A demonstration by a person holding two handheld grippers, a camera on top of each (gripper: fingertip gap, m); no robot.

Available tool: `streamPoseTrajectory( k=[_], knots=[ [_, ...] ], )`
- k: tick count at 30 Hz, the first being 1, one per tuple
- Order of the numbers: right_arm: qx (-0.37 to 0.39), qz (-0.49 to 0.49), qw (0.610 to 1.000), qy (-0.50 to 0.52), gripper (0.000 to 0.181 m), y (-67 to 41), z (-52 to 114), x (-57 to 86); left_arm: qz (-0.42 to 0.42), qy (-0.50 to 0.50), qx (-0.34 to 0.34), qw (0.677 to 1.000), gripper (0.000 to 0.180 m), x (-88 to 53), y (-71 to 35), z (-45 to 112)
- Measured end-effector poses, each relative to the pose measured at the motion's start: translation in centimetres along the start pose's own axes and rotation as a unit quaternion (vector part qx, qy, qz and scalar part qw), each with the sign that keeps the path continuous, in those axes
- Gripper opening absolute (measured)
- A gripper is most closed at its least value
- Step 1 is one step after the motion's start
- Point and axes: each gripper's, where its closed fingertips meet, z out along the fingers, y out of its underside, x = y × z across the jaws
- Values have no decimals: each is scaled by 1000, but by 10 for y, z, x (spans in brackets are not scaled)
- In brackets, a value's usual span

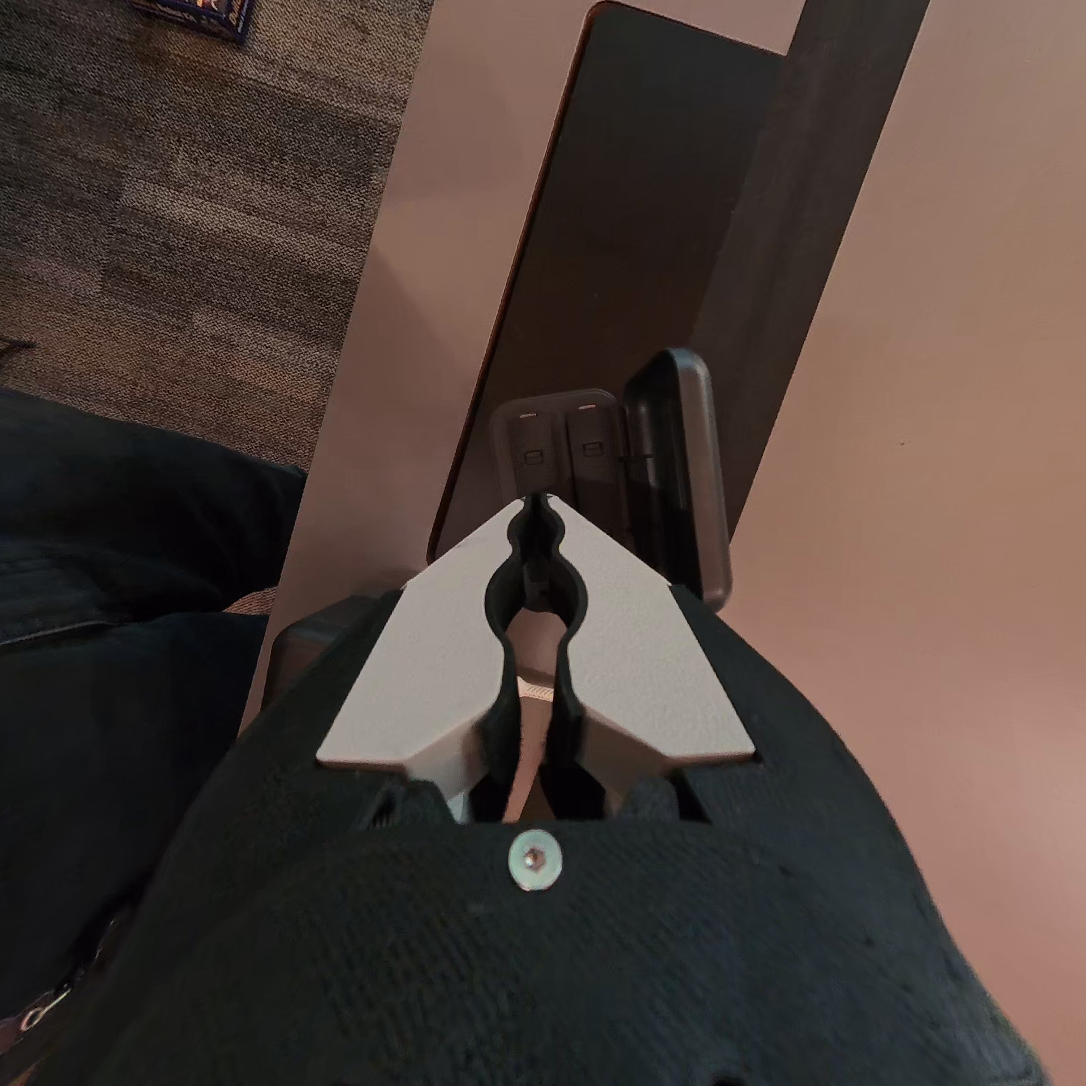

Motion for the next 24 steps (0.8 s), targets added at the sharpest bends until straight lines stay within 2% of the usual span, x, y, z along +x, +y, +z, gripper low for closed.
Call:
streamPoseTrajectory(
  k=[4, 7, 15, 18, 20, 22, 24],
  knots=[
    [51, 27, 998, 36, 0, -14, -9, 14, 4, -3, -7, 1000, 8, 2, 1, 3],
    [8, 31, 998, 56, 1, 0, 0, 24, 4, -7, -9, 1000, 8, 2, 1, 3],
    [19, 39, 997, 59, 0, -5, -3, 25, 7, -6, -18, 1000, 8, 6, 6, 12],
    [131, 26, 989, 68, 0, -32, -29, 23, 10, -6, -19, 1000, 8, 8, 7, 13],
    [149, 28, 984, 90, 15, -35, -43, 35, 11, -7, -20, 1000, 8, 9, 8, 13],
    [128, 24, 989, 69, 31, -28, -40, 42, 9, -8, -21, 1000, 8, 8, 9, 13],
    [107, 28, 992, 54, 34, -23, -36, 55, 7, -8, -20, 1000, 8, 8, 10, 12]
  ],
)
